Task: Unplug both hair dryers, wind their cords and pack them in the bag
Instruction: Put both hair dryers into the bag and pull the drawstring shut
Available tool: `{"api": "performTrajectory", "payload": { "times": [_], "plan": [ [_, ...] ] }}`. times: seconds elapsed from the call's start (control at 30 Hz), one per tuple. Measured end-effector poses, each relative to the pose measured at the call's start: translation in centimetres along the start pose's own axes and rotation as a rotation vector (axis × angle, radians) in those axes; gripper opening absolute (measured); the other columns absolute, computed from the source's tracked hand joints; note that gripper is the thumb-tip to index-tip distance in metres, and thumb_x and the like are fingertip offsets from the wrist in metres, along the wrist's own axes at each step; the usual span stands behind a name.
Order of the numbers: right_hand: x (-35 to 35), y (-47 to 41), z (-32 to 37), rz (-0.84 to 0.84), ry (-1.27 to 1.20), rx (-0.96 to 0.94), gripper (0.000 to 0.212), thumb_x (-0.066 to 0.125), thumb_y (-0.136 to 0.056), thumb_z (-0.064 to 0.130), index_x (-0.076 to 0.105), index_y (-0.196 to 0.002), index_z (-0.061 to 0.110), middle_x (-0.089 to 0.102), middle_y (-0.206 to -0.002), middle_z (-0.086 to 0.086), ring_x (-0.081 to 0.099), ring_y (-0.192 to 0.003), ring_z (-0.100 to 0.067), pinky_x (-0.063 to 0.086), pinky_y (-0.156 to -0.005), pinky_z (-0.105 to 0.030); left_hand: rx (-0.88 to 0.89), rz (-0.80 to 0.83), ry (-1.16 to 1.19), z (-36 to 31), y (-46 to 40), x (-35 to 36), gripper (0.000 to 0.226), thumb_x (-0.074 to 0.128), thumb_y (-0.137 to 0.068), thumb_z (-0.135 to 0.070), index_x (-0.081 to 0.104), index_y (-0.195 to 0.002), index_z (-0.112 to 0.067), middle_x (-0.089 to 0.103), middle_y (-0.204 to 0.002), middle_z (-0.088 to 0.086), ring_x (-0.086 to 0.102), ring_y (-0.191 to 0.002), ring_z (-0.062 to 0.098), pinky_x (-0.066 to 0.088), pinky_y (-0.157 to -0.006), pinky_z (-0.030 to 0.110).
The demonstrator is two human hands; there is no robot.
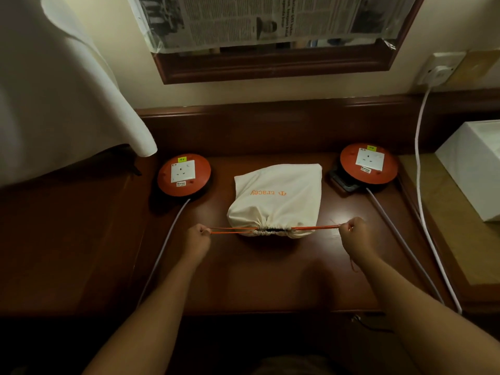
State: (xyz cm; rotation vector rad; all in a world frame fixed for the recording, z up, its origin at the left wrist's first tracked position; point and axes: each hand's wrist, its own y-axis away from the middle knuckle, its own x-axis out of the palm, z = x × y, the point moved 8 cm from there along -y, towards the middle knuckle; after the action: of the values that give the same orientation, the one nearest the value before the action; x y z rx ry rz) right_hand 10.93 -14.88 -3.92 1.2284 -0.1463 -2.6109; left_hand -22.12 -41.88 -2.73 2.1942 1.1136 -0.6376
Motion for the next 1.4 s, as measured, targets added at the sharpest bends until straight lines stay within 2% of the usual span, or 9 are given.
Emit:
{"api": "performTrajectory", "payload": {
  "times": [0.17,0.23,0.4,0.63,0.73,0.97,1.13,1.23,1.4],
  "plan": [
    [2.7,2.0,-2.2,0.187,0.194,-0.033,0.012,0.055,-0.084,0.014,0.056,-0.072,0.010,0.060,-0.071,-0.009,0.057,-0.070,-0.030,0.045,-0.061,-0.034,0.032,0.136,-0.208,3.4,0.8,2.6,0.017,0.055,-0.093,-0.007,0.057,-0.076,-0.009,0.065,-0.086,0.025,0.060,-0.083,0.037,0.035,-0.063,0.035],
    [3.8,2.7,-2.5,0.280,0.276,-0.045,0.010,0.055,-0.084,0.013,0.064,-0.083,0.009,0.065,-0.085,-0.015,0.059,-0.080,-0.032,0.047,-0.068,-0.035,0.034,0.181,-0.311,4.4,1.2,3.5,0.010,0.058,-0.090,-0.008,0.064,-0.092,-0.002,0.066,-0.099,0.024,0.060,-0.098,0.038,0.043,-0.077,0.038],
    [4.3,3.9,-0.4,0.236,0.278,-0.186,0.040,0.059,-0.084,0.015,0.059,-0.123,0.009,0.054,-0.124,-0.018,0.048,-0.115,-0.034,0.044,-0.095,-0.043,0.073,0.186,-0.361,3.5,2.3,4.9,0.049,0.058,-0.091,-0.016,0.045,-0.138,-0.007,0.046,-0.137,0.018,0.042,-0.129,0.035,0.035,-0.105,0.039],
    [6.9,6.1,5.1,0.298,0.154,-0.362,0.027,0.056,-0.092,0.016,0.065,-0.116,0.009,0.059,-0.112,-0.015,0.051,-0.108,-0.030,0.040,-0.084,-0.030,0.271,0.203,-0.267,-2.2,2.5,7.7,0.043,0.056,-0.090,-0.008,0.050,-0.133,-0.005,0.052,-0.131,0.016,0.047,-0.122,0.033,0.037,-0.100,0.036],
    [8.0,5.9,6.0,0.336,0.178,-0.338,0.027,0.053,-0.092,0.017,0.063,-0.115,0.007,0.059,-0.109,-0.015,0.054,-0.104,-0.032,0.045,-0.084,-0.034,0.290,0.248,-0.272,-3.2,2.3,9.1,0.038,0.055,-0.090,-0.009,0.055,-0.128,-0.007,0.058,-0.127,0.015,0.049,-0.118,0.033,0.041,-0.098,0.037],
    [8.3,5.4,5.7,0.313,0.144,-0.173,0.012,0.050,-0.092,0.009,0.060,-0.095,0.003,0.062,-0.097,-0.015,0.053,-0.080,-0.026,0.038,-0.060,-0.030,0.187,0.243,-0.161,-3.4,2.5,10.3,0.015,0.053,-0.094,-0.013,0.063,-0.100,-0.004,0.066,-0.097,0.017,0.059,-0.094,0.033,0.045,-0.076,0.035],
    [8.1,5.2,6.0,0.315,0.122,-0.166,0.019,0.048,-0.090,0.003,0.063,-0.101,0.002,0.062,-0.103,-0.014,0.056,-0.095,-0.028,0.042,-0.068,-0.029,0.092,0.251,-0.070,-3.2,2.2,10.5,0.010,0.048,-0.093,-0.005,0.056,-0.089,-0.008,0.061,-0.088,0.015,0.054,-0.071,0.026,0.037,-0.059,0.027],
    [7.9,5.2,6.6,0.309,0.106,-0.168,0.020,0.046,-0.093,0.006,0.064,-0.096,-0.001,0.063,-0.098,-0.015,0.056,-0.088,-0.026,0.049,-0.073,-0.036,0.005,0.234,0.025,-2.9,2.0,10.4,0.013,0.041,-0.095,0.000,0.051,-0.094,-0.008,0.059,-0.083,0.010,0.045,-0.055,0.020,0.037,-0.045,0.024],
    [7.6,4.5,6.3,0.302,-0.016,-0.093,0.020,0.044,-0.090,0.005,0.063,-0.091,-0.001,0.061,-0.090,-0.013,0.054,-0.078,-0.023,0.046,-0.066,-0.032,0.079,0.263,-0.031,-3.1,2.2,10.5,0.021,0.050,-0.092,0.002,0.059,-0.111,0.002,0.061,-0.102,0.014,0.053,-0.087,0.021,0.032,-0.062,0.020]
  ]
}}
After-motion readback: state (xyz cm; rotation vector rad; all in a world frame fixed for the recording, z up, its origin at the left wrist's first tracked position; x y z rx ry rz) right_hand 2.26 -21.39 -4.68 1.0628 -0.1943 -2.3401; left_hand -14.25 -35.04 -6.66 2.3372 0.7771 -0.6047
